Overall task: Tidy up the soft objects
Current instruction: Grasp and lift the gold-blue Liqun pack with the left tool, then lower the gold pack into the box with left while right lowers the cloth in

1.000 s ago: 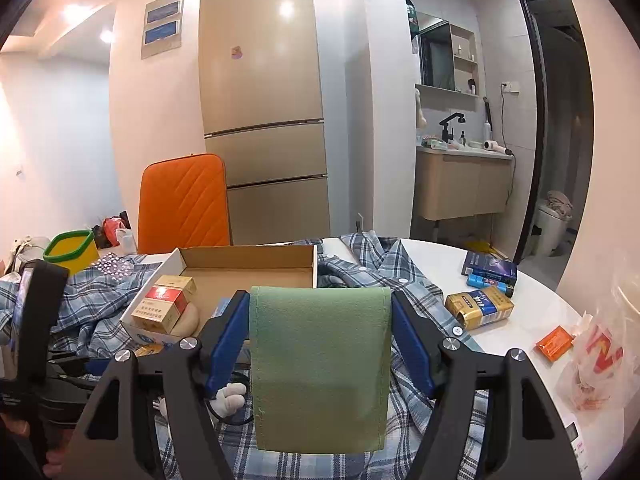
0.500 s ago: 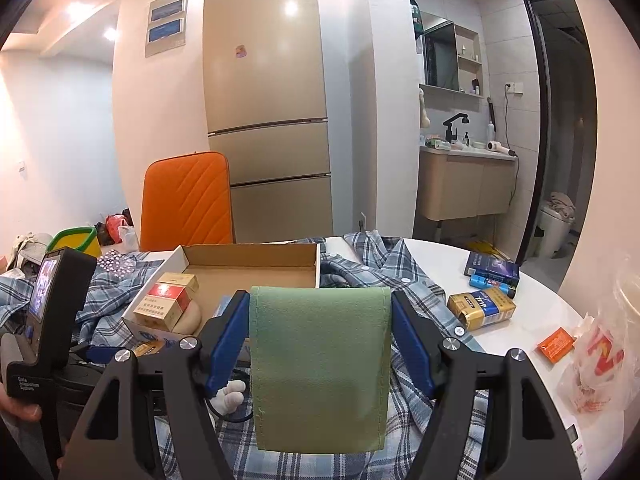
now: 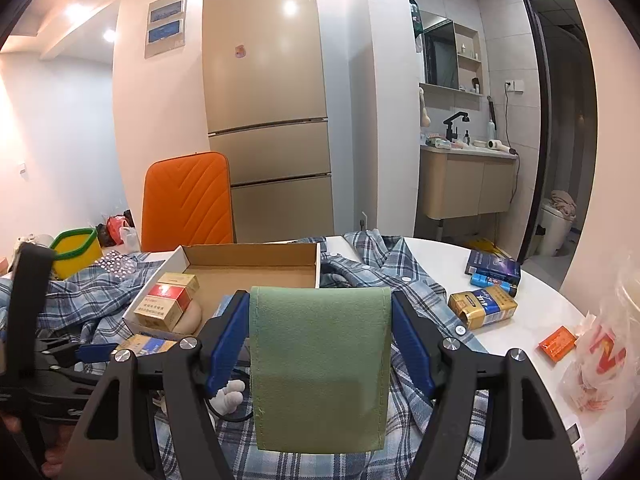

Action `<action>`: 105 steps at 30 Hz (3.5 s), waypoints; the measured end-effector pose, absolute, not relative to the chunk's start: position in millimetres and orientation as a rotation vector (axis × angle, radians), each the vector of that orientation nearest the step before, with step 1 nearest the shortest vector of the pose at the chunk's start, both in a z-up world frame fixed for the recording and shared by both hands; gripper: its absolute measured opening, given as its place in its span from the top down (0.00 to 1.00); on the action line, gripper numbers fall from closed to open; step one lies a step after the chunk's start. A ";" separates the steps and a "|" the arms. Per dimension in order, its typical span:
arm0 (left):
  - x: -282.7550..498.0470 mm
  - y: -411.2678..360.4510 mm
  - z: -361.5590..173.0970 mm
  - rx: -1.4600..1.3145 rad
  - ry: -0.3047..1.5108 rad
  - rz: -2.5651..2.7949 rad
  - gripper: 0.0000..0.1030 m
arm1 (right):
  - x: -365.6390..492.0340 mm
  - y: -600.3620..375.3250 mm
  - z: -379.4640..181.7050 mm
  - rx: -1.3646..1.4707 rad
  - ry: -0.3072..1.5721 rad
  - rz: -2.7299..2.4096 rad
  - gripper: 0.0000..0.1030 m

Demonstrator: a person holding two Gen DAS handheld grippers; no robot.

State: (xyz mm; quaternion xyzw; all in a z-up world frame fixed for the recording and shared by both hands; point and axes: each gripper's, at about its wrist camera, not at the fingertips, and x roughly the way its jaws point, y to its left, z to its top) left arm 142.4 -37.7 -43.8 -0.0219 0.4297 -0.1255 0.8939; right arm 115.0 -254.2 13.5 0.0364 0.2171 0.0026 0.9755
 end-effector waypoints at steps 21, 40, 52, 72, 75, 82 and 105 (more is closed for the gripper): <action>103.3 -38.2 29.0 -0.005 0.581 -0.247 0.19 | 96.1 -247.1 48.9 0.050 0.352 0.041 0.31; 136.5 -51.9 110.5 0.001 0.405 -0.215 0.19 | 141.2 -240.5 142.5 0.054 0.261 0.023 0.31; 181.4 -52.3 130.9 0.008 0.393 -0.182 0.19 | 195.9 -244.8 160.4 0.104 0.293 0.033 0.31; 235.4 -37.0 60.3 -0.013 0.580 -0.121 0.19 | 256.9 -233.7 82.1 0.117 0.482 0.052 0.31; 246.1 -32.3 45.4 -0.018 0.631 -0.111 0.19 | 268.4 -228.8 65.0 0.110 0.528 0.051 0.31; 266.8 -26.5 10.9 -0.026 0.751 -0.112 0.19 | 298.0 -217.5 16.8 0.089 0.655 0.069 0.31; 278.2 -24.0 -12.6 -0.006 0.788 -0.120 0.02 | 320.5 -222.2 -32.2 0.099 0.760 0.065 0.17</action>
